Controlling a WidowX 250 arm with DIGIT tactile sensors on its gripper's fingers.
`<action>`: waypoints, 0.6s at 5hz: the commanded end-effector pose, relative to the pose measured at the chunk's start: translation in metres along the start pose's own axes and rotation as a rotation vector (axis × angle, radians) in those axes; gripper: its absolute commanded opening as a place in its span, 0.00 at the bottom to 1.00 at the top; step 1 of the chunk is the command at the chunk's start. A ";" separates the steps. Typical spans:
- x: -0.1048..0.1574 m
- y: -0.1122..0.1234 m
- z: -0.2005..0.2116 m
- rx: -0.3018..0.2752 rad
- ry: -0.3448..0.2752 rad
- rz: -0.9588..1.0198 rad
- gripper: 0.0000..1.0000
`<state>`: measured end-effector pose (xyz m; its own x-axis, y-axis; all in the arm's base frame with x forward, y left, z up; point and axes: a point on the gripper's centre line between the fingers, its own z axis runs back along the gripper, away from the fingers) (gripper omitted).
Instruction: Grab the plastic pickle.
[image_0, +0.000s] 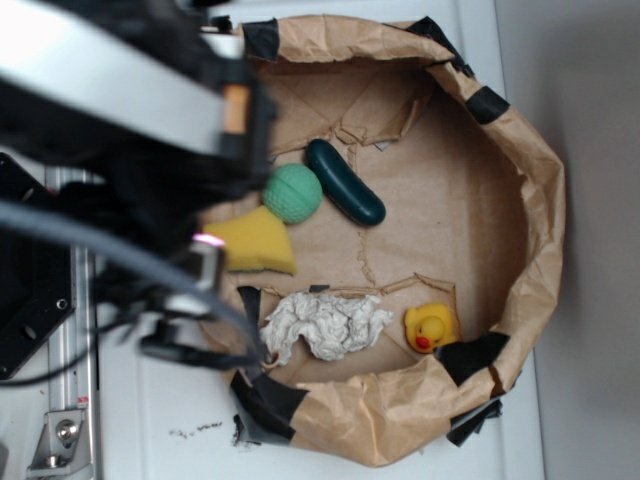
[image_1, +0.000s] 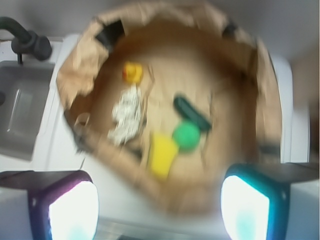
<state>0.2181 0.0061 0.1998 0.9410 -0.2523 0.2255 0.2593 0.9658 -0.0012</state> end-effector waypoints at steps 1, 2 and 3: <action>0.043 0.030 -0.079 -0.045 -0.036 -0.295 1.00; 0.032 0.032 -0.128 -0.097 -0.022 -0.424 1.00; 0.013 0.026 -0.157 -0.143 0.022 -0.477 1.00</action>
<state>0.2683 0.0236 0.0389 0.7441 -0.6425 0.1830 0.6630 0.7439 -0.0841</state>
